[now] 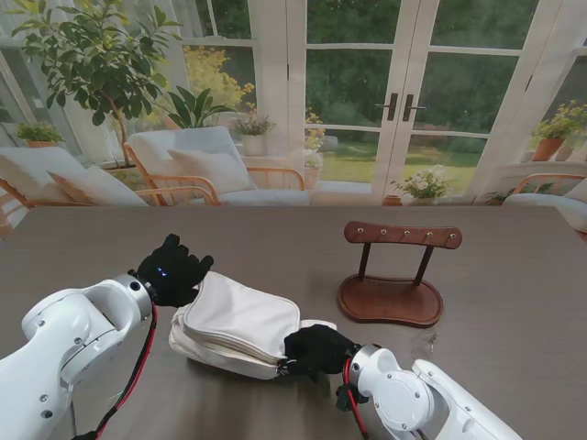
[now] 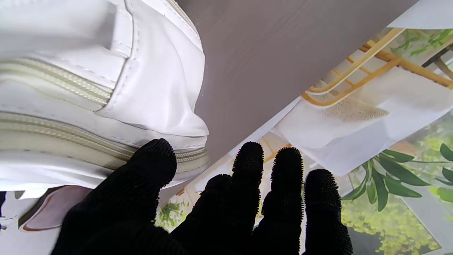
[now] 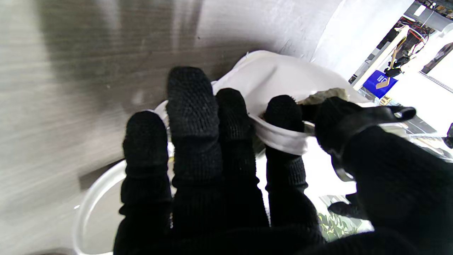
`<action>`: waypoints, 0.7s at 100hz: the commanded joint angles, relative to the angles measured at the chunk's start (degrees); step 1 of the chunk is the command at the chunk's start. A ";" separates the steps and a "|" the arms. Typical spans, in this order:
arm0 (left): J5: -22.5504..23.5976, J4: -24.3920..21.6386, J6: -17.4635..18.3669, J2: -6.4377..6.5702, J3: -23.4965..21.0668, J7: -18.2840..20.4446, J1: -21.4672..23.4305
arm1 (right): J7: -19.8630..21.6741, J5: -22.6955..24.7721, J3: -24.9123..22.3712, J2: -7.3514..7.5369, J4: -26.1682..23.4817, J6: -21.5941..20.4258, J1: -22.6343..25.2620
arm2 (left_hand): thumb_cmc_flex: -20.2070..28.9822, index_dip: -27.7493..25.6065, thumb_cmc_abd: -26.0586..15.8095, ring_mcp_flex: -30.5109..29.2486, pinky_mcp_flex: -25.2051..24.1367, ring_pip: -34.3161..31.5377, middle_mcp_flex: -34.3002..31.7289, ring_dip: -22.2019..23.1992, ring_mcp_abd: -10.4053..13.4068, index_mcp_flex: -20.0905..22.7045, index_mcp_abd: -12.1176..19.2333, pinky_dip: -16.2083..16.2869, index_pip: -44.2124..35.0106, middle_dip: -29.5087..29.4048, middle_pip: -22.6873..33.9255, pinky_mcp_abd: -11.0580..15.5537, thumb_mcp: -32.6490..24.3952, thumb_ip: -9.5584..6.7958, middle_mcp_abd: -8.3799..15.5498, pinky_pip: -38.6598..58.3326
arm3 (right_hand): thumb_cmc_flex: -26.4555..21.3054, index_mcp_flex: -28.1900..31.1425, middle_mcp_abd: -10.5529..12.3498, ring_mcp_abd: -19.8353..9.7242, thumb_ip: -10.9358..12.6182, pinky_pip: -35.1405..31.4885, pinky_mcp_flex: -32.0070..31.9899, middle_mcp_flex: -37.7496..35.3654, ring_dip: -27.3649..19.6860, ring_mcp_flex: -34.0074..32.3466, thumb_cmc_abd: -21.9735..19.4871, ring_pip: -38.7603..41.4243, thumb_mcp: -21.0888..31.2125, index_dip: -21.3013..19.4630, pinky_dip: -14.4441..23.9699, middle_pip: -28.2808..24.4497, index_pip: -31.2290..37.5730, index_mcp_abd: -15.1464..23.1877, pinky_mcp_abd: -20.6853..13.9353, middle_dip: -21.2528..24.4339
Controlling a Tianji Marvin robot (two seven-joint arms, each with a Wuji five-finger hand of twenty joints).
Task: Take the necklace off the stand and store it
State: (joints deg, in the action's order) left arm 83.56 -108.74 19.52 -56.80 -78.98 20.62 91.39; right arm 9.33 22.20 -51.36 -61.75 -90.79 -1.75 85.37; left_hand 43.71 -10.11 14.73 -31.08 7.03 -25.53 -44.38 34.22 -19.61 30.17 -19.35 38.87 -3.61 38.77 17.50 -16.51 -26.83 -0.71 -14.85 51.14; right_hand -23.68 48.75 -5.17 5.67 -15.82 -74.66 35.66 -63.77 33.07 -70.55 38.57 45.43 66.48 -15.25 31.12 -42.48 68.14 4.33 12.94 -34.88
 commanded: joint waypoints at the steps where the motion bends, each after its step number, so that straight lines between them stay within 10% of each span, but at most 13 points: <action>1: -0.91 -0.37 1.04 -0.35 -0.16 1.20 1.34 | 0.25 0.14 -0.07 -0.88 -0.38 0.15 -0.34 | -5.58 -0.12 -1.20 -1.31 0.16 -0.08 0.05 0.30 0.05 0.37 -0.79 -0.58 -0.35 0.33 -0.20 -0.93 6.59 3.90 0.21 1.57 | -0.25 -6.07 0.88 -0.42 0.13 -3.06 3.79 3.17 0.33 -2.50 1.51 1.10 2.09 0.88 -1.00 2.39 -5.35 -1.83 -0.89 0.83; 17: -0.64 0.31 1.40 -0.24 -1.70 2.56 1.95 | 0.33 -0.01 -0.13 -0.86 -0.27 -0.10 -0.33 | -5.28 -0.19 0.15 -1.20 0.14 0.20 0.20 0.19 0.41 0.34 -0.70 -0.73 -0.33 -0.16 -0.59 -0.77 5.18 4.06 0.52 1.46 | 1.39 -5.69 0.85 -0.18 0.53 -2.96 3.60 3.39 0.41 -2.27 1.37 1.21 1.69 0.71 -1.02 2.41 -6.39 -2.09 -0.92 1.00; 45: 2.68 1.22 2.25 0.01 -4.06 4.39 3.57 | 0.43 -0.52 -0.17 -0.85 -0.15 -0.60 -0.19 | -8.84 1.05 11.81 -0.42 -0.30 2.11 2.25 -0.81 1.76 -3.73 -0.71 -1.68 1.46 -4.00 -3.13 0.18 -13.25 7.12 1.54 -0.69 | 3.93 -5.33 0.53 -0.02 2.43 -2.71 3.08 4.09 0.39 -1.82 0.77 1.08 0.63 -1.41 -0.93 2.54 -9.88 -3.08 -0.77 1.16; 70: 4.88 -0.33 1.63 -0.17 -5.70 2.52 5.38 | 0.62 -0.95 -0.31 -0.82 -0.28 -0.69 0.18 | -9.63 1.81 11.06 1.52 -1.37 5.92 4.83 -2.95 1.20 -6.32 0.26 -2.66 2.02 -9.68 -7.77 0.04 -13.87 7.29 0.78 -4.09 | 5.49 -5.34 0.28 0.18 4.56 -2.59 2.76 4.72 0.42 -1.42 -0.65 1.07 0.25 -2.57 -0.82 2.59 -11.73 -4.00 -0.62 1.17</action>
State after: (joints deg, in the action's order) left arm 88.12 -108.02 21.56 -56.78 -84.06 23.68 95.93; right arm 9.05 21.37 -51.74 -62.32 -90.88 -2.29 85.02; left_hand 34.12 -8.80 24.82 -30.92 6.95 -21.00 -40.91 32.09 -18.02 25.17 -19.17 36.79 -2.04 30.32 10.83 -16.42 -38.48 4.41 -13.28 48.35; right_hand -20.56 46.74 -5.31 5.69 -13.52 -74.66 35.66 -61.39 33.07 -70.55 38.46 45.44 66.51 -16.71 31.12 -42.28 59.76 2.54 12.95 -34.27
